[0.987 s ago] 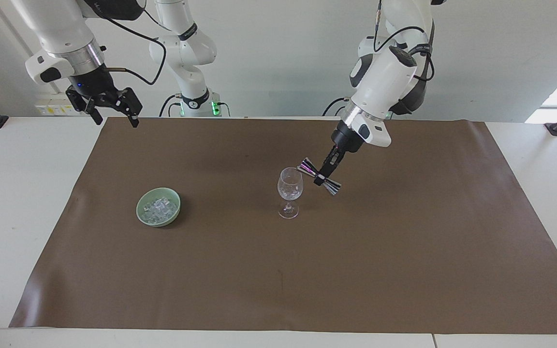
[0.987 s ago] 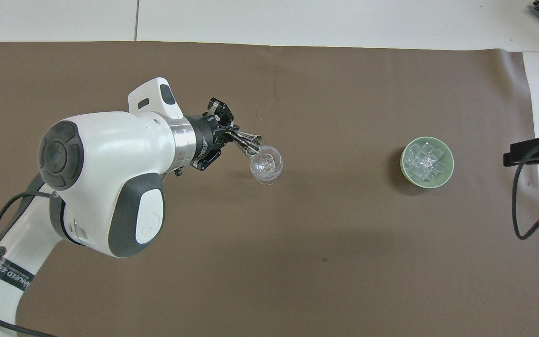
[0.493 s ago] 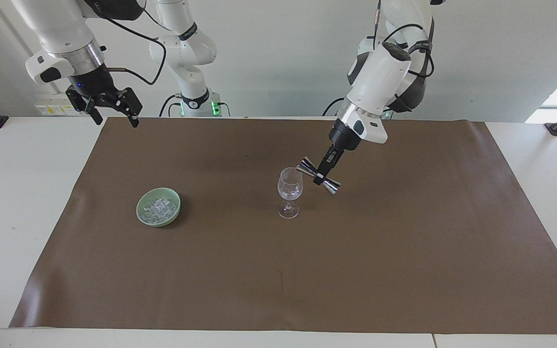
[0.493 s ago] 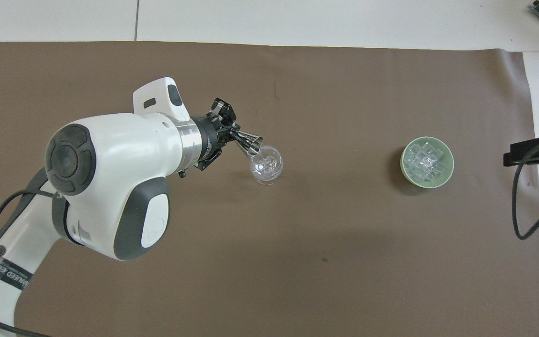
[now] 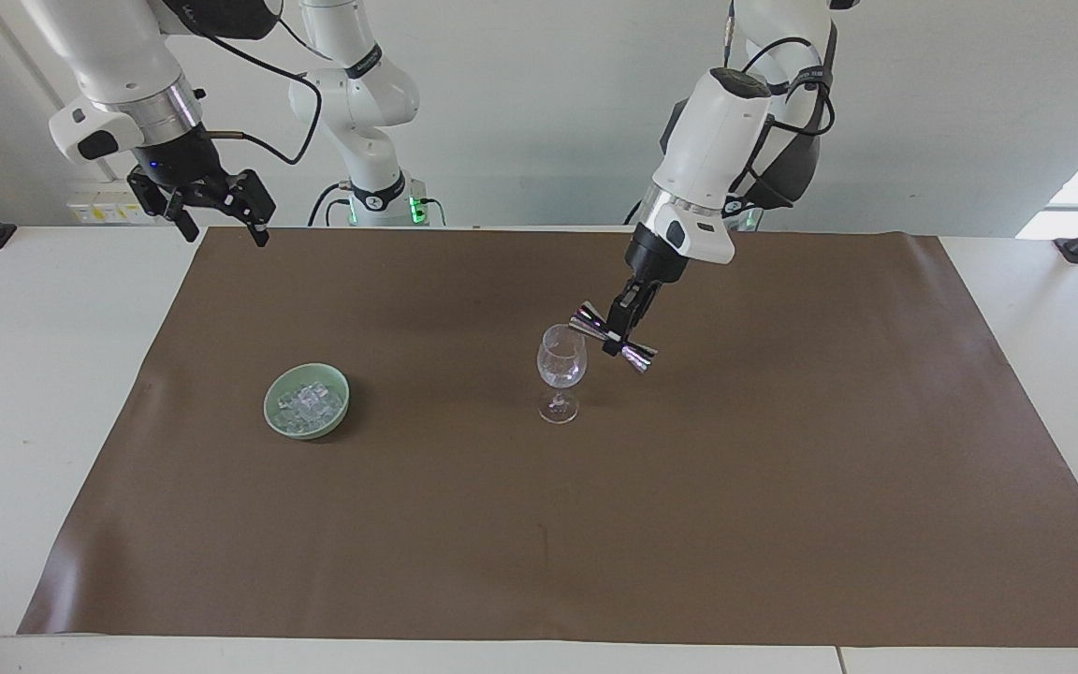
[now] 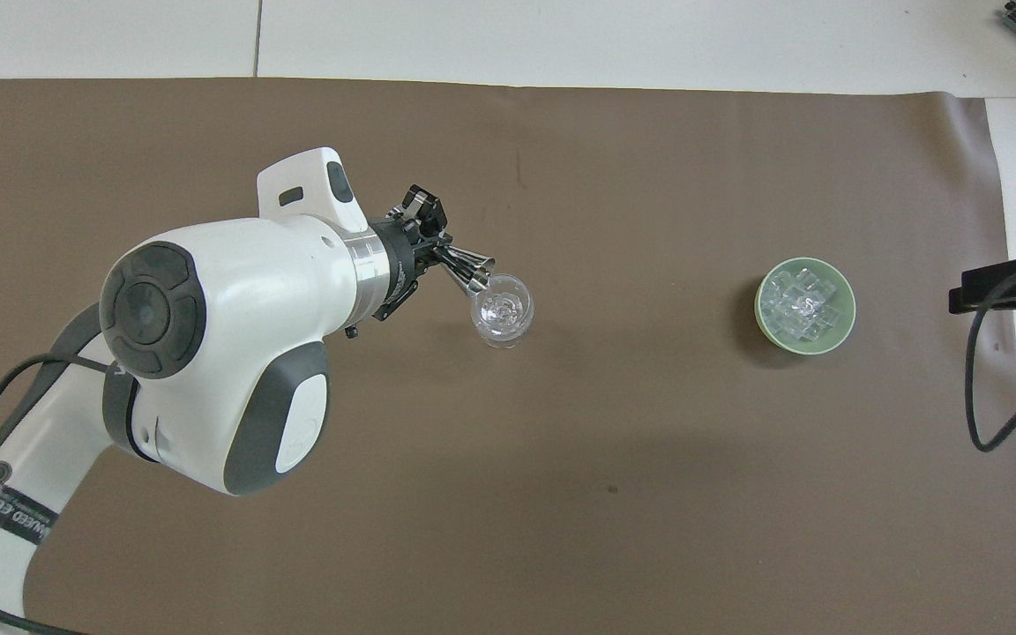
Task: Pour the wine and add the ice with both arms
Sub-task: 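Tilt the jigger with the left gripper to pour into the glass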
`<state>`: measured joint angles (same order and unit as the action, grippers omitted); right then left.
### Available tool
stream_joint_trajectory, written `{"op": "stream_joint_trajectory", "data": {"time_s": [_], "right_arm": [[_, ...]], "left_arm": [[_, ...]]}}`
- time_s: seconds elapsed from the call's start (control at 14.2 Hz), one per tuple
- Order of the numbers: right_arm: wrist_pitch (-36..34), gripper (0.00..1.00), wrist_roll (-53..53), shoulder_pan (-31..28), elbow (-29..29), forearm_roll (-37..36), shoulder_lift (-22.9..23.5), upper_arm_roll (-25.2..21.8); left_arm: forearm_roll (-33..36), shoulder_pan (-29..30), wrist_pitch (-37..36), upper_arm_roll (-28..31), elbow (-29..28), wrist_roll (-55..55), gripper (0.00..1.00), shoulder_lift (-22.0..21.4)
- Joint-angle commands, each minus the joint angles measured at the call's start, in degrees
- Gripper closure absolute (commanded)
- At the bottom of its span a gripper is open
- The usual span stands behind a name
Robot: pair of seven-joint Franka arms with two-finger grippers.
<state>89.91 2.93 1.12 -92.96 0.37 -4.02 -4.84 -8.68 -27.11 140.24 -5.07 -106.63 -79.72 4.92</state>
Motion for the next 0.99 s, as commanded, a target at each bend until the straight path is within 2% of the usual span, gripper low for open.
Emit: {"op": "stream_joint_trajectory", "data": {"time_s": [0.0, 0.35, 0.92], "right_arm": [[0.0, 0.0, -1.0, -0.4, -1.4, 0.2, -1.3, 0.4], [0.0, 0.0, -1.0, -0.4, -1.4, 0.2, -1.3, 0.4], [0.0, 0.0, -1.0, -0.4, -1.4, 0.2, -1.3, 0.4]], "left_arm": [[2.9, -1.4, 0.5, 0.9, 1.1, -1.7, 1.0, -0.1], [8.0, -2.3, 0.3, 0.9, 1.8, -1.7, 1.0, 0.1], [12.5, -3.6, 0.0, 0.9, 3.1, -1.8, 1.0, 0.4]]}}
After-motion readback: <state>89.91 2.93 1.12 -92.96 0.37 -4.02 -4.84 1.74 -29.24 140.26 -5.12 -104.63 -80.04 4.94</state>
